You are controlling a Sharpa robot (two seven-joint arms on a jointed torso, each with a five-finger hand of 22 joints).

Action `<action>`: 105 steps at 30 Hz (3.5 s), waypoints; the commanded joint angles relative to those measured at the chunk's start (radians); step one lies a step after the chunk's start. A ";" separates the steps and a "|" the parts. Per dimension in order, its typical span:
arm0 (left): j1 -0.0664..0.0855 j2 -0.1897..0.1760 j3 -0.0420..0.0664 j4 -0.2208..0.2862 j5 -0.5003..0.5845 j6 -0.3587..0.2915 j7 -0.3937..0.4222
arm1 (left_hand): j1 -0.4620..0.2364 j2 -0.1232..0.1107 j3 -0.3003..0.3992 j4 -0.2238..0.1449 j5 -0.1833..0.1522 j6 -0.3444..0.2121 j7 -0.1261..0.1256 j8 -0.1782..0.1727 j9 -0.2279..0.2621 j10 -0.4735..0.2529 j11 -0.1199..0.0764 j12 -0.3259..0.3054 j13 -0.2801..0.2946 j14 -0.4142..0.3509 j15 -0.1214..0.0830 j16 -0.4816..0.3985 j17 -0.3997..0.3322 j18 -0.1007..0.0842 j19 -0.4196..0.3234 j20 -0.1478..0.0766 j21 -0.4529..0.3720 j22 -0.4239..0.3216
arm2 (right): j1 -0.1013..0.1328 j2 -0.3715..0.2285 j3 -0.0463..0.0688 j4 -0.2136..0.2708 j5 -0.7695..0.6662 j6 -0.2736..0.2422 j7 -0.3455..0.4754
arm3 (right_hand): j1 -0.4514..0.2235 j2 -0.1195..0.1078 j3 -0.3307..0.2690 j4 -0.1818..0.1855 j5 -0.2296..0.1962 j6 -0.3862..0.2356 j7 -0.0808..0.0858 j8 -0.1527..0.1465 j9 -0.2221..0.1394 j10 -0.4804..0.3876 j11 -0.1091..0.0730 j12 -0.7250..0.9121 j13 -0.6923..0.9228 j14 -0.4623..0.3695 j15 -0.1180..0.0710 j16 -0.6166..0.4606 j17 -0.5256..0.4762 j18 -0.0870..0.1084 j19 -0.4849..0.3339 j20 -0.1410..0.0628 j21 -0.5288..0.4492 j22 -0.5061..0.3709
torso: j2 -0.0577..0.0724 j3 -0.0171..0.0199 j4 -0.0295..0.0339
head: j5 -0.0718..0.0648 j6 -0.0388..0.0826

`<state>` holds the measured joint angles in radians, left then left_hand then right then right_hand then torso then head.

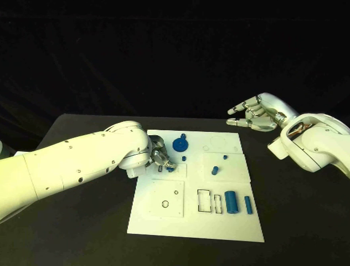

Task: Assemble the parts on the task board

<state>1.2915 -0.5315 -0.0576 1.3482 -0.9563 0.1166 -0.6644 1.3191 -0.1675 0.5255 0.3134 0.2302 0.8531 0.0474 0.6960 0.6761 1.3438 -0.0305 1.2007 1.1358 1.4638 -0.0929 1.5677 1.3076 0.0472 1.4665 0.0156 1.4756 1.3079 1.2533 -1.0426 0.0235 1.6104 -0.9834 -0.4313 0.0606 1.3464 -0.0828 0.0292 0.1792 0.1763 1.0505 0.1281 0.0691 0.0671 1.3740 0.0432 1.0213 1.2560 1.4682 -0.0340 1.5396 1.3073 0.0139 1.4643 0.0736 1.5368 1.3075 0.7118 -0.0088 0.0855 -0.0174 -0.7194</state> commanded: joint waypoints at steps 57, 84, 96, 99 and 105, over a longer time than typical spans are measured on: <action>-0.017 0.012 -0.003 -0.001 -0.106 0.075 -0.012 | -0.078 -0.017 0.166 -0.187 -0.012 0.016 -0.016 0.027 0.021 0.025 -0.009 0.025 0.015 0.107 -0.003 0.003 0.263 -0.018 0.055 -0.001 0.017 0.129 | -0.001 -0.007 -0.001 0.007 -0.004 0.018 0.012 | 0.005 0.000 -0.008 0.002 0.008 -0.002 0.000 0.004 0.001 -0.010 -0.001 -0.006 -0.002 0.089 0.005 -0.004 0.207 0.004 0.065 0.005 -0.006 0.190 | 0.001 0.0014 0.0000 | -0.003 -0.016; -0.012 0.040 -0.004 -0.043 -0.135 0.128 -0.014 | -0.239 0.006 -0.021 -0.118 -0.013 0.076 -0.037 0.036 0.020 0.050 -0.026 0.064 0.054 0.107 -0.017 0.003 0.263 -0.021 0.062 -0.014 0.026 0.149 | -0.001 -0.016 -0.001 0.024 -0.004 0.018 0.011 | 0.003 -0.003 -0.016 0.004 0.009 -0.003 0.000 0.004 0.001 -0.013 -0.001 -0.013 -0.007 0.087 0.006 -0.008 0.201 0.006 0.061 0.005 -0.010 0.184 | 0.002 0.0005 0.0008 | -0.007 -0.019; -0.012 0.051 -0.005 -0.060 -0.136 0.126 -0.014 | -0.278 0.019 -0.079 -0.086 -0.013 0.087 -0.042 0.045 0.023 0.059 -0.029 0.074 0.065 0.107 -0.021 0.003 0.263 -0.023 0.065 -0.018 0.029 0.156 | -0.001 -0.018 -0.001 0.027 -0.004 0.021 0.011 | 0.000 -0.005 -0.020 0.006 0.009 -0.003 0.000 0.004 0.001 -0.014 -0.001 -0.014 -0.009 0.086 0.006 -0.010 0.199 0.006 0.060 0.005 -0.011 0.182 | 0.001 0.0000 0.0019 | -0.009 -0.019; -0.012 0.052 -0.005 -0.063 -0.136 0.123 -0.014 | -0.284 0.024 -0.089 -0.078 -0.013 0.088 -0.042 0.046 0.023 0.060 -0.030 0.076 0.066 0.107 -0.021 0.003 0.263 -0.023 0.066 -0.019 0.030 0.157 | -0.001 -0.018 -0.001 0.027 -0.004 0.022 0.011 | 0.000 -0.005 -0.020 0.007 0.009 -0.003 0.000 0.004 0.001 -0.014 -0.001 -0.014 -0.009 0.086 0.006 -0.010 0.199 0.006 0.060 0.005 -0.011 0.182 | 0.001 -0.0001 0.0014 | -0.008 -0.019; -0.012 0.053 -0.005 -0.065 -0.135 0.124 -0.014 | -0.304 0.028 -0.122 -0.053 -0.014 0.091 -0.043 0.049 0.023 0.064 -0.030 0.080 0.071 0.107 -0.022 0.003 0.263 -0.024 0.068 -0.020 0.033 0.162 | -0.001 -0.018 -0.001 0.027 -0.004 0.024 0.011 | -0.001 -0.005 -0.021 0.007 0.009 -0.003 0.000 0.004 0.001 -0.015 -0.001 -0.015 -0.010 0.086 0.006 -0.010 0.198 0.006 0.060 0.005 -0.012 0.181 | 0.001 -0.0003 0.0021 | -0.009 -0.018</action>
<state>1.2859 -0.4810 -0.0574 1.2845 -1.0926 0.2098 -0.6713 1.0248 -0.1411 0.4089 0.2611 0.2166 0.9353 0.0037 0.7428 0.6998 1.4011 -0.0592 1.2751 1.2056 1.4636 -0.1073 1.5677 1.3077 0.0318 1.4666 0.0012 1.5024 1.3073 1.2527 -1.0610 0.0227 1.6357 -0.9834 -0.4212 0.0652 1.3463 -0.0829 0.0138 0.1889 0.1801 1.0505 0.1281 0.0691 0.0671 1.3668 0.0431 1.0122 1.2473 1.4682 -0.0340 1.5357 1.3079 0.0140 1.4643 0.0736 1.5293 1.3080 0.7127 -0.0092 0.0872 -0.0260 -0.7377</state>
